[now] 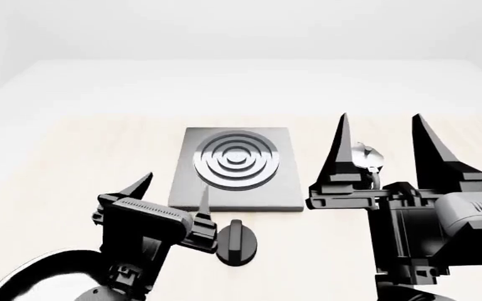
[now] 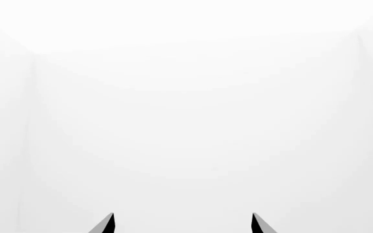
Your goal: Turn on the stove and put the moka pot on it.
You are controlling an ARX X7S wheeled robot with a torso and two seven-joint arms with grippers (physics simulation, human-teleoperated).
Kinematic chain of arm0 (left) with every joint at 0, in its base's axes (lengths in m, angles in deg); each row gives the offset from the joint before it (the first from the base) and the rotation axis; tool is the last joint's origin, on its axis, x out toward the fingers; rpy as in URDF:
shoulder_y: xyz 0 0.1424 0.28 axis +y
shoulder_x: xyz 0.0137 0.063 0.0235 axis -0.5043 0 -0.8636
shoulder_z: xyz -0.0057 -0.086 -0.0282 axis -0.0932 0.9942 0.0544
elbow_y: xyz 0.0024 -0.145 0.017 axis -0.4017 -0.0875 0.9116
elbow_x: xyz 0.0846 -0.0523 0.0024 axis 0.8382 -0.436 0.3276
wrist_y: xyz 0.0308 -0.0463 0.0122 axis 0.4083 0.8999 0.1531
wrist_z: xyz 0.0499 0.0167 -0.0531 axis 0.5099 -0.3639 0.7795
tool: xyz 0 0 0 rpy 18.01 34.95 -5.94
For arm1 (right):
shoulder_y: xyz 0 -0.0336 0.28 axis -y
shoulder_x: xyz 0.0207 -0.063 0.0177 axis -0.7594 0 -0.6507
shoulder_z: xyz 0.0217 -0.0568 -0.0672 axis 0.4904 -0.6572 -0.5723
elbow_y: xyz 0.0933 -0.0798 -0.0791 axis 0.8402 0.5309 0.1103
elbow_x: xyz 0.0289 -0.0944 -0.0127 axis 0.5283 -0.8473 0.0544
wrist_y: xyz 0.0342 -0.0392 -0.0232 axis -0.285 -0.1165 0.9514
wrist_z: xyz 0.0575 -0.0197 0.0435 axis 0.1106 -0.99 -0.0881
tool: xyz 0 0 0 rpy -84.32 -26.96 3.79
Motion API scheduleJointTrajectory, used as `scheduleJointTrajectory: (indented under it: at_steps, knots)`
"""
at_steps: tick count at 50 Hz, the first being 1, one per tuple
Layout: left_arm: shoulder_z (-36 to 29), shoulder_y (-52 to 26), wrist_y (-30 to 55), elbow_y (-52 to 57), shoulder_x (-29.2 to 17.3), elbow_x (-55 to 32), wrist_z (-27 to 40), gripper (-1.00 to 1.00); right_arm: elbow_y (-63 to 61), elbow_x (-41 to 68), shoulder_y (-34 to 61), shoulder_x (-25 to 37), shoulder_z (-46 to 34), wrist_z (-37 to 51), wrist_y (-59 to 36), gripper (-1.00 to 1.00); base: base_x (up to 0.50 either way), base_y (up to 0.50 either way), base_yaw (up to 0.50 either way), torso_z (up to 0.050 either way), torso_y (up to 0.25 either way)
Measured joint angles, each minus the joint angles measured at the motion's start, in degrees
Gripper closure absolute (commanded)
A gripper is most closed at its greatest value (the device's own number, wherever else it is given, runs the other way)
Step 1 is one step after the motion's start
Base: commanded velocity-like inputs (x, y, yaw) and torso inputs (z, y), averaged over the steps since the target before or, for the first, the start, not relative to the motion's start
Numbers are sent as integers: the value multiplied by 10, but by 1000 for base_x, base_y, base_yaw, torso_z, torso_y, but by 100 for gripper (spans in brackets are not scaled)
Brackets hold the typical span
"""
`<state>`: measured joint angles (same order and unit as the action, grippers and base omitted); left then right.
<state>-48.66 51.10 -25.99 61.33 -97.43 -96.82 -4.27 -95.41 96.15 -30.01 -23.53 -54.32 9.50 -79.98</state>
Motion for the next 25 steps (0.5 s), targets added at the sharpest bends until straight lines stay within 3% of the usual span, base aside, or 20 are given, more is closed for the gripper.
scheduleJointTrajectory:
  at_steps: [25]
  knots:
    - [-47, -3, -61, -134, 29, -18, -39, -100, 2, 2, -3, 6, -7, 6, 8, -100, 0, 0, 0, 0, 0]
